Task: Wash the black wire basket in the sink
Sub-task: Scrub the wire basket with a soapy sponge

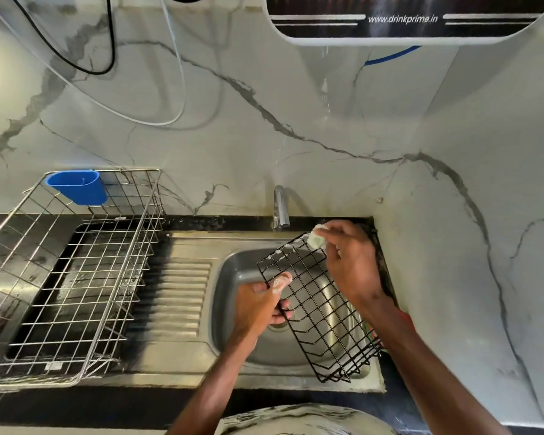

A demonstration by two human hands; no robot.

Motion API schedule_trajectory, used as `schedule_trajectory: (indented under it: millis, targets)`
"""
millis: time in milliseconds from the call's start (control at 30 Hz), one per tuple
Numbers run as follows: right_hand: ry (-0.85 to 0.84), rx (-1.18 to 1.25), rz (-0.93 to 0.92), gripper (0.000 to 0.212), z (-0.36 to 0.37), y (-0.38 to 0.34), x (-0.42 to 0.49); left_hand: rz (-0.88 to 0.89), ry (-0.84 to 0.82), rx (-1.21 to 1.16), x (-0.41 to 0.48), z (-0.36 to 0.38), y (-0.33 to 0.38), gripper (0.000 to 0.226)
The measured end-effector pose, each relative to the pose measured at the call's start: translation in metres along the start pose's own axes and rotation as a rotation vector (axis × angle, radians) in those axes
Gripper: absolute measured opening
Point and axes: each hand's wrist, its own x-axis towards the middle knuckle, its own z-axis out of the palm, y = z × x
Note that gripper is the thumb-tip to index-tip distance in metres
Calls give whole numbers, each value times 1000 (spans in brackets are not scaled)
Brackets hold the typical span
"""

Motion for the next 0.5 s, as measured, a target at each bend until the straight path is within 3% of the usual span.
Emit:
schedule_trajectory:
  millis: [200,367,500]
  targets:
    - [-195,93,-258,43,22,-40,-30,-1,49,8,-2,-2,3,20]
    - [-339,199,-345,48,23,-31,-21,11,64,32,-4,-6,4,21]
    - [-220,97,-272,46,9,7,-3,-17,48,67,-3,-8,6,34]
